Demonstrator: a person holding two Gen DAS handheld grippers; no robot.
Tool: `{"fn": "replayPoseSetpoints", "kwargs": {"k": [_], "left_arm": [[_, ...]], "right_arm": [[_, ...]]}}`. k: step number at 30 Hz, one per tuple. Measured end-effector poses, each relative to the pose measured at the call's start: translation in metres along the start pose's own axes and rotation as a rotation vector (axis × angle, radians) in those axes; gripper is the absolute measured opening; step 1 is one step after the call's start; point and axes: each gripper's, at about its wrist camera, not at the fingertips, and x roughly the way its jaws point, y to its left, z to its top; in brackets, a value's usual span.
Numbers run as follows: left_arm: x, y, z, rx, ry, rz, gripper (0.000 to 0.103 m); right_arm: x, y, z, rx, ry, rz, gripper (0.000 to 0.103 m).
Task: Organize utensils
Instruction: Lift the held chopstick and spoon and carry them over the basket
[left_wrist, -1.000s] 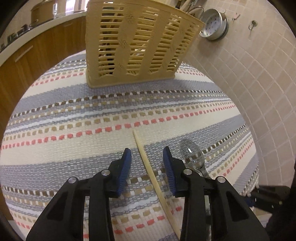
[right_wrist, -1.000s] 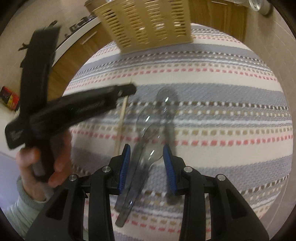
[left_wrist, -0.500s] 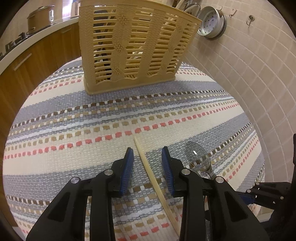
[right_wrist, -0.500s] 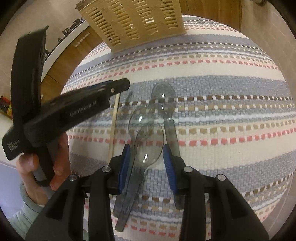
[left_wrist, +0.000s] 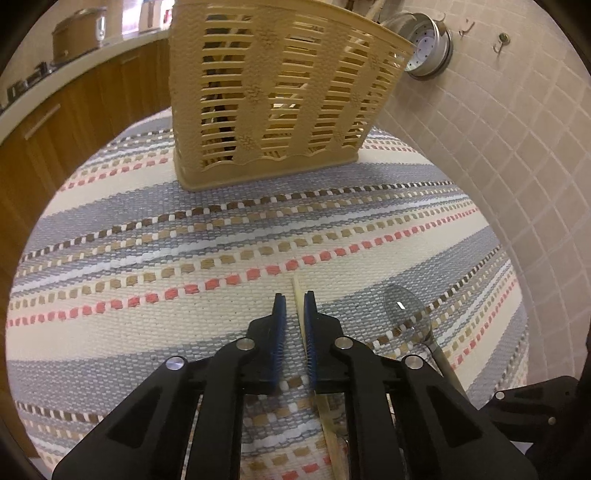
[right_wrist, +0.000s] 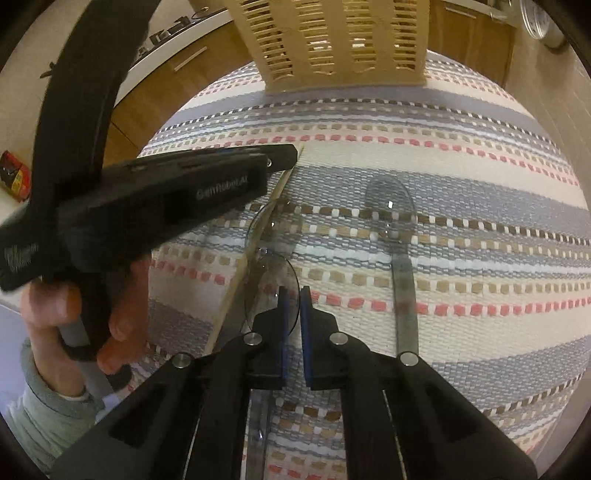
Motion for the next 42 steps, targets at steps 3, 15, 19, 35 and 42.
{"fn": "replayPoseSetpoints", "kwargs": {"k": [3,15,19,35,42], "left_arm": [[0.001,0.007,0.002,-0.007,0.011,-0.026,0.000],[-0.005,0.028,0.003,-0.034,0.070,-0.134,0.004],[-0.002,0.025,0.009,-0.041,0.087,-0.161,0.015],[0.011,-0.032,0.003,0.145,0.024,0.157,0.004],[-0.003,0.010,-0.003,0.034,0.019,-0.050,0.003]], "right_arm": [[-0.009,-0.009,-0.003,0.021,-0.013,-0.006,0.002],[-0.020,-0.014,-0.004,-0.013,0.015,0.018,0.016],[-0.016,-0.003,-0.002,-0.044,-0.003,0.007,0.053],[0.002,-0.002,-0.007,-0.058,-0.002,-0.168,0.030],[-0.005,-0.025,-0.005,0.031,-0.024,-0.089,0.030]]}}
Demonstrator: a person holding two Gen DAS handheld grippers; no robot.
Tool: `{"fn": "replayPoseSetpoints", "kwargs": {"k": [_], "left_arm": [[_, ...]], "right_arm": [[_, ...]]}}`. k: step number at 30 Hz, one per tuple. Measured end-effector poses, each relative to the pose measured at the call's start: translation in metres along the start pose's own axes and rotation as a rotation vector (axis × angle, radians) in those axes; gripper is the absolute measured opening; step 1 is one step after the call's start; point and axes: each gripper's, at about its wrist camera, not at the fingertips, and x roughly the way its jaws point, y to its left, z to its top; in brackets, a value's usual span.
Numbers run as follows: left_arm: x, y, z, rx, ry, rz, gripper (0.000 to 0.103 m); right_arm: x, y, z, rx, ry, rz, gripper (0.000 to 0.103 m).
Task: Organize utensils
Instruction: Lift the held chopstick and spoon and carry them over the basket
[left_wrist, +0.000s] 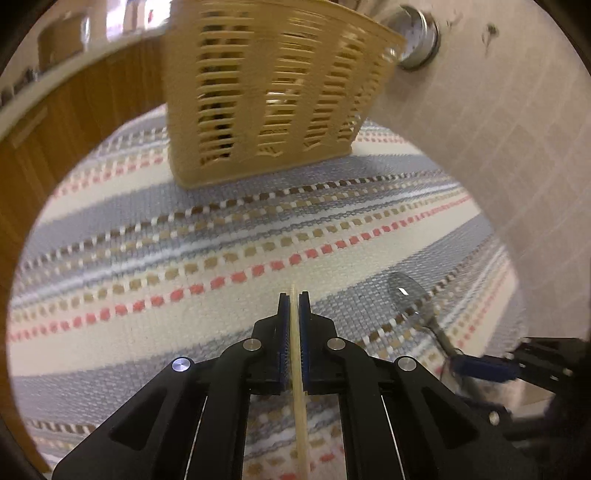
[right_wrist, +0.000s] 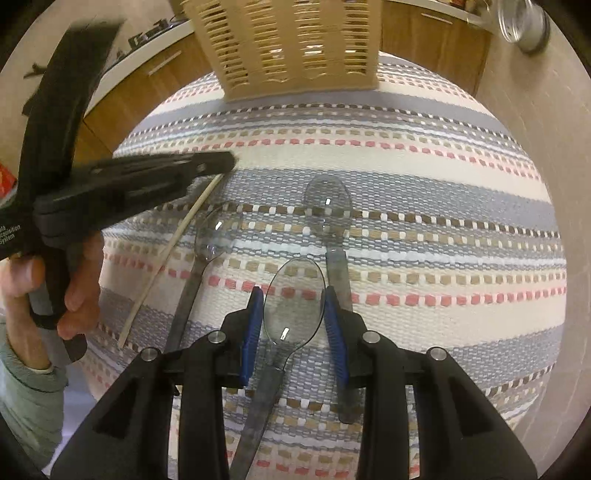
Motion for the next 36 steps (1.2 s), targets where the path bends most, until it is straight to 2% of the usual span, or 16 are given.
{"fn": "replayPoseSetpoints", "kwargs": {"k": [4,11,15,18,25,31,36], "left_arm": [[-0.017,0.016,-0.009,-0.026,-0.060,-0.086,0.003],[-0.067,0.005,-0.020,0.037,-0.211,-0.149,0.003],[-0.113,-0.007,-0.029,0.101,-0.396,-0.169,0.003],[-0.144,-0.019,-0.033,0.141,-0.519,-0.135,0.003],[-0.186,-0.029,-0.033,0.163,-0.706,-0.083,0.003],[-0.203,-0.040,-0.020,0.193,-0.803,0.007,0.003],[-0.209,-0.054,0.000,0.296,-0.892,0.093,0.003]], "right_arm": [[-0.013,-0.003,-0.002,0.015,-0.027,0.022,0.030],[-0.042,0.006,-0.007,-0.021,-0.102,0.050,0.030],[-0.074,0.010,-0.011,-0.041,-0.193,0.074,0.030],[-0.095,0.016,-0.011,-0.060,-0.270,0.062,0.030],[-0.144,0.025,-0.007,-0.091,-0.436,0.001,0.029],[-0.180,0.026,0.015,-0.084,-0.558,-0.042,0.029],[-0.197,0.023,0.041,-0.082,-0.642,-0.039,0.029]]}}
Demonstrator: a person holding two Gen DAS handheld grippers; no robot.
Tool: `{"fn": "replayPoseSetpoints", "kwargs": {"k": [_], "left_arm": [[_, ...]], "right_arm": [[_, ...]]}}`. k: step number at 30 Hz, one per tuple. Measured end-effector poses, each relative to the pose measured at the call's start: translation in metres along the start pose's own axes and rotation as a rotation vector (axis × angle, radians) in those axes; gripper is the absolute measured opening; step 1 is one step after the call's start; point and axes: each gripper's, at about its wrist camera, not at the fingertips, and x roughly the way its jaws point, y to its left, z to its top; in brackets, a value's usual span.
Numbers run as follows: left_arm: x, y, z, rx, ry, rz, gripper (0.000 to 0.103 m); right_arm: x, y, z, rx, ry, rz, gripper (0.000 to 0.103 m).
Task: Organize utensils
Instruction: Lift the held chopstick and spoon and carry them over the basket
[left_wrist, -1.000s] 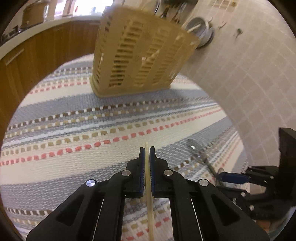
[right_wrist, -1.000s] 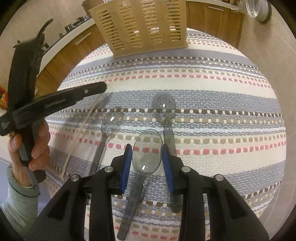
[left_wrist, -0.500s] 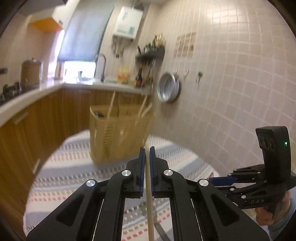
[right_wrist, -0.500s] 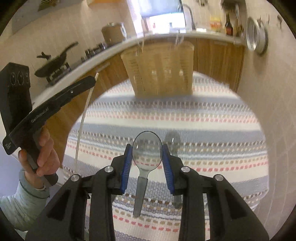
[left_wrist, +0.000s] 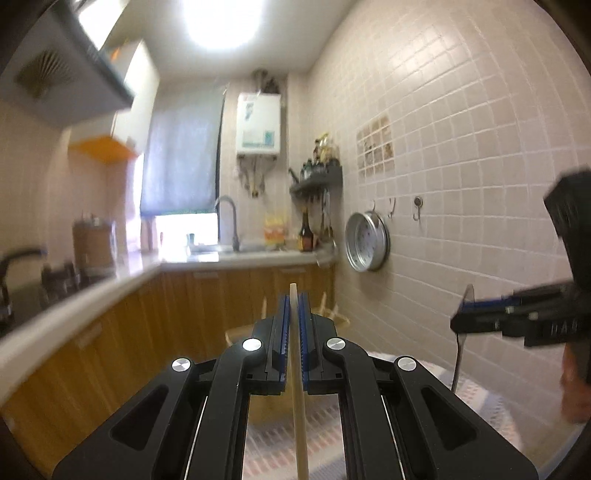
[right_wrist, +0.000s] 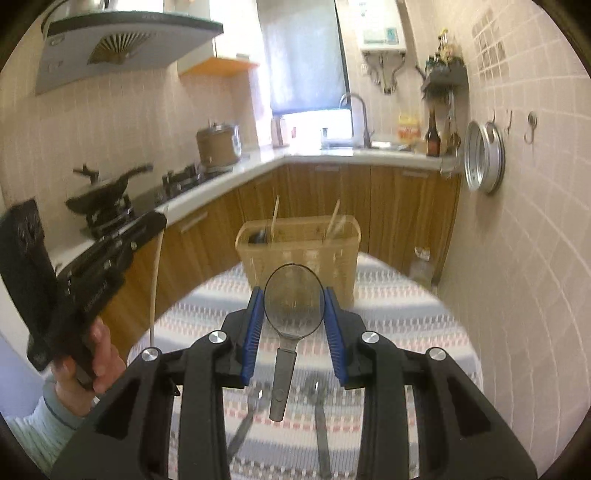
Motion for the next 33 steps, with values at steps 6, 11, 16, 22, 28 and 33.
{"fn": "replayPoseSetpoints", "kwargs": {"k": [6,11,16,22,28,33], "left_arm": [[0.033,0.010,0.013,0.012,-0.081,-0.041,0.003],[0.067,0.038,0.016,-0.047,-0.136,-0.078,0.003],[0.101,0.065,0.028,-0.112,-0.184,-0.095,0.003],[0.134,0.078,0.034,-0.139,-0.225,-0.087,0.003],[0.155,0.090,0.036,-0.149,-0.265,-0.037,0.003],[0.166,0.097,0.040,-0.171,-0.272,-0.038,0.003]], "right_arm": [[0.022,-0.007,0.031,0.005,-0.079,0.010,0.029],[0.053,-0.006,0.062,-0.011,-0.127,0.005,0.029],[0.084,0.001,0.094,-0.030,-0.178,-0.001,0.029],[0.121,0.003,0.116,-0.040,-0.194,0.000,0.029],[0.143,0.005,0.122,-0.058,-0.213,-0.011,0.029],[0.151,0.003,0.124,-0.059,-0.229,-0.029,0.029]]}}
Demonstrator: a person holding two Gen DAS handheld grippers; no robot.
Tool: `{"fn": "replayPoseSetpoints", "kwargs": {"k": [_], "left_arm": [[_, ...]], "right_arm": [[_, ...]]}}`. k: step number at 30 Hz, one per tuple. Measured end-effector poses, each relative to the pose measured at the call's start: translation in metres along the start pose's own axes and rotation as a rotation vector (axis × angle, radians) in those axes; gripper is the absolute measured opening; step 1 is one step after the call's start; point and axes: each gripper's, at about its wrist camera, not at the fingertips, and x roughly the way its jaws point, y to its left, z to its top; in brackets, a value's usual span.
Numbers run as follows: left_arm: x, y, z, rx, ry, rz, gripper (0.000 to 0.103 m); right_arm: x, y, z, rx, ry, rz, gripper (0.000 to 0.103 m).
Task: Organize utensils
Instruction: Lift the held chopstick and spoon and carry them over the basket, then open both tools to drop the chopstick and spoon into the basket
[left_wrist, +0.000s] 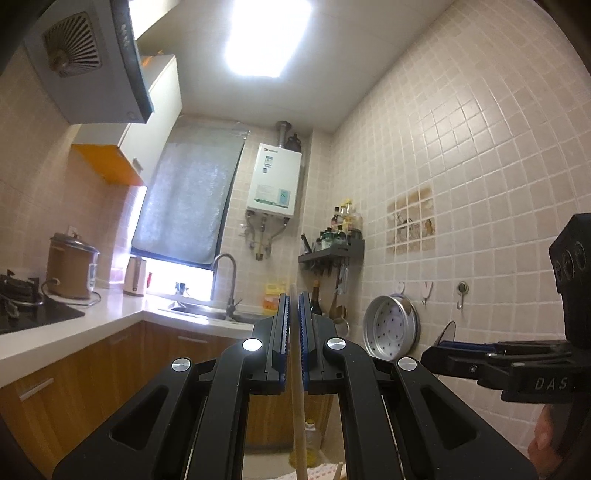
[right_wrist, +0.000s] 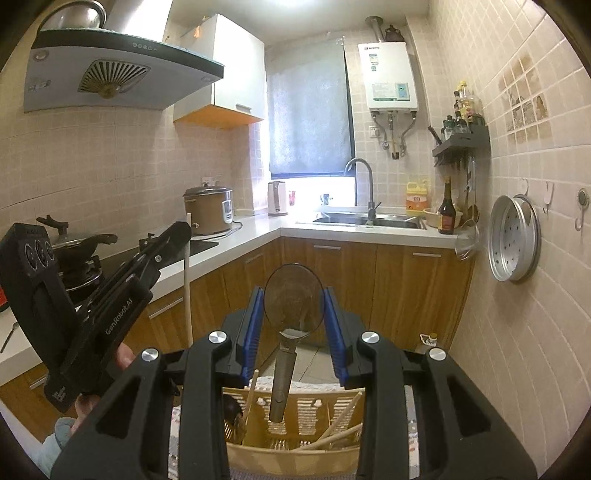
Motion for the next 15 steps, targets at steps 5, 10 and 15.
{"fn": "replayPoseSetpoints", "kwargs": {"k": [5,10,15], "left_arm": [[0.000,-0.009,-0.008,0.032,0.006,0.006,0.003],[-0.004,-0.020,-0.016,0.084,0.020,0.026,0.003],[-0.006,-0.027,-0.024,0.122,0.046,0.037,0.003]], "right_arm": [[0.005,-0.004,-0.006,0.005,0.012,-0.012,0.029],[0.013,0.000,-0.018,-0.019,0.037,-0.031,0.029],[0.019,0.004,-0.026,-0.037,0.064,-0.039,0.029]]}}
